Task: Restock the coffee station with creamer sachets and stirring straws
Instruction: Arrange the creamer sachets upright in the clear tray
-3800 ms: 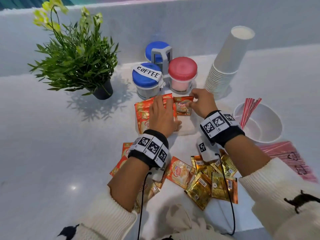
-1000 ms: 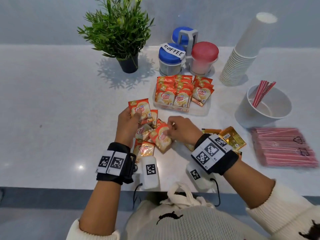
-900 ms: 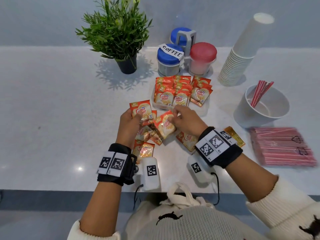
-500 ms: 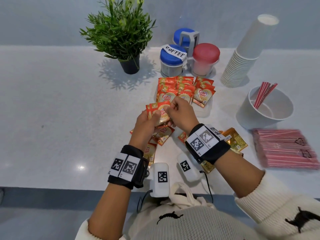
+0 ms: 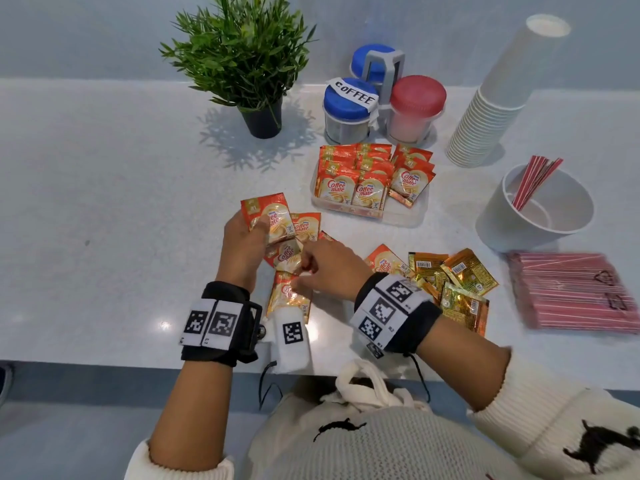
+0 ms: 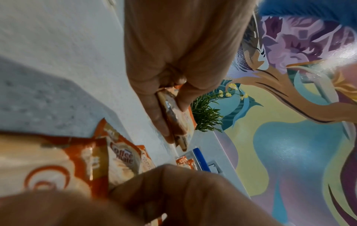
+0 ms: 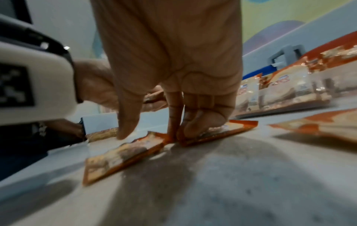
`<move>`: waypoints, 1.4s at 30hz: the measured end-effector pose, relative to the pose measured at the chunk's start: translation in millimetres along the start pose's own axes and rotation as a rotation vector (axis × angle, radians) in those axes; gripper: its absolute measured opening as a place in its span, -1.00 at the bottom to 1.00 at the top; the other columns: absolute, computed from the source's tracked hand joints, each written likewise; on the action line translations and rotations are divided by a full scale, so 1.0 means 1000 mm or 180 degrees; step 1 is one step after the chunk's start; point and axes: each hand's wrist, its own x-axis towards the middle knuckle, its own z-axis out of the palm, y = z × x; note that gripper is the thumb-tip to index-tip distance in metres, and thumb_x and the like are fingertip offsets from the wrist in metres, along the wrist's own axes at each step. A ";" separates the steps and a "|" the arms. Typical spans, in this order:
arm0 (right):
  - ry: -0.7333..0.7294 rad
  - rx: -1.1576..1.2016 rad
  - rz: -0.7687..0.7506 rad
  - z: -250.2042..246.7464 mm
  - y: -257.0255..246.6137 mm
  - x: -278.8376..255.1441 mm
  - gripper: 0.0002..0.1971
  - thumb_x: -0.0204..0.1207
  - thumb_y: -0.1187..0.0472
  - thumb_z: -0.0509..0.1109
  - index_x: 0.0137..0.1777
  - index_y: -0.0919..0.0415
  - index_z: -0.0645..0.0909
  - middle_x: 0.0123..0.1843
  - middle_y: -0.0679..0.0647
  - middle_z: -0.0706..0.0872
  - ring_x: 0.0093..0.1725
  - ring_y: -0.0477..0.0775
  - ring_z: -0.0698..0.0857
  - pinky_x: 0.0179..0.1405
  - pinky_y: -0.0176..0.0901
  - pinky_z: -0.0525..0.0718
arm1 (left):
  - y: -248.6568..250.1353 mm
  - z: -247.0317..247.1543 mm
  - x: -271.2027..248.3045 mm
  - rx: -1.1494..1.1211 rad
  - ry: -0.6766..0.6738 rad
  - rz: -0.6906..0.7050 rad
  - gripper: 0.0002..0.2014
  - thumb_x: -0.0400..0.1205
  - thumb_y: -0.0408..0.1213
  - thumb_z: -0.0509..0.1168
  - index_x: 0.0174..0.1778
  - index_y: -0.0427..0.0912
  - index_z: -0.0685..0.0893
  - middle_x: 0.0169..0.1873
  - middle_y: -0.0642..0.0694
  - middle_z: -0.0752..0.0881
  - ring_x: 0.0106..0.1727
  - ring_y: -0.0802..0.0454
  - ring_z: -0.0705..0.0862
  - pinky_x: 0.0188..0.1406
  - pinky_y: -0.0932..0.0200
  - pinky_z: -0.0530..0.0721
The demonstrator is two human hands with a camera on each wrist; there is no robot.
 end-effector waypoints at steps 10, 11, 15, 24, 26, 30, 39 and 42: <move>-0.0401 -0.0492 -0.0089 0.005 -0.001 0.004 -0.71 0.44 0.14 0.45 0.12 0.24 0.63 0.12 0.14 0.68 0.12 0.16 0.64 0.07 0.02 0.64 | -0.005 0.009 0.001 -0.0068 -0.0086 -0.0117 -0.76 0.69 -0.36 0.11 0.20 -0.29 0.61 0.12 -0.29 0.73 0.14 -0.20 0.73 0.17 -0.15 0.70; -0.0382 -0.0308 -0.0061 -0.001 0.002 0.004 -0.73 0.47 0.17 0.42 0.15 0.23 0.63 0.12 0.13 0.69 0.12 0.15 0.65 0.07 -0.01 0.64 | -0.004 0.010 0.002 -0.0078 -0.0114 -0.0120 -0.76 0.69 -0.38 0.10 0.19 -0.29 0.60 0.12 -0.30 0.72 0.14 -0.21 0.73 0.14 -0.12 0.71; -0.0155 0.0307 -0.0137 -0.045 0.016 -0.004 -0.94 0.51 0.27 0.38 -0.09 0.15 0.67 -0.17 -0.06 0.64 -0.21 -0.07 0.59 -0.31 -0.37 0.44 | -0.002 0.015 0.005 -0.0081 -0.0234 -0.0103 -0.77 0.68 -0.42 0.10 0.17 -0.31 0.61 0.09 -0.33 0.73 0.10 -0.25 0.74 0.14 -0.16 0.71; 0.0943 0.1421 0.0296 -0.091 0.044 -0.007 -0.76 0.32 0.39 0.54 -0.26 0.19 0.51 -0.38 0.02 0.57 -0.61 -0.21 0.59 -0.64 -0.46 0.55 | 0.010 0.060 0.006 0.0251 -0.0939 0.0129 -0.74 0.72 -0.24 0.11 0.20 -0.21 0.64 0.10 -0.23 0.75 0.07 -0.16 0.75 0.10 -0.14 0.72; 0.1143 0.1584 0.0416 -0.092 0.049 -0.008 -0.72 0.30 0.40 0.56 -0.16 0.23 0.49 -0.37 0.03 0.57 -0.58 -0.17 0.61 -0.65 -0.44 0.56 | 0.012 0.072 0.008 0.0364 -0.1060 0.0216 -0.68 0.73 -0.09 0.05 0.19 -0.13 0.62 0.14 -0.20 0.73 0.15 -0.18 0.71 0.22 -0.23 0.65; 0.1394 0.1715 0.0470 -0.094 0.058 -0.009 -0.69 0.28 0.39 0.58 -0.10 0.27 0.50 -0.40 0.02 0.54 -0.53 -0.12 0.61 -0.61 -0.39 0.59 | 0.014 0.092 0.007 0.0256 -0.1321 0.0092 -0.47 0.64 0.22 -0.04 0.31 -0.05 0.55 0.31 -0.13 0.64 0.35 -0.10 0.60 0.41 -0.22 0.51; 0.1762 0.1902 0.0427 -0.117 0.083 -0.011 -0.72 0.26 0.44 0.56 -0.38 0.19 0.50 -0.40 0.04 0.58 -0.42 0.01 0.58 -0.47 -0.29 0.58 | 0.027 0.125 0.022 0.0873 -0.1667 0.0974 -0.65 0.75 -0.21 0.05 0.45 -0.16 0.42 0.32 -0.05 0.58 0.32 0.04 0.52 0.24 0.20 0.42; 0.1916 0.1924 0.0420 -0.131 0.090 -0.007 -0.68 0.26 0.47 0.54 -0.42 0.14 0.47 -0.42 0.07 0.61 -0.47 -0.05 0.57 -0.49 -0.33 0.54 | 0.037 0.137 0.033 0.1057 -0.1614 0.1257 -0.70 0.73 -0.28 0.11 0.36 -0.20 0.52 0.18 -0.06 0.64 0.18 0.08 0.57 0.00 0.32 0.47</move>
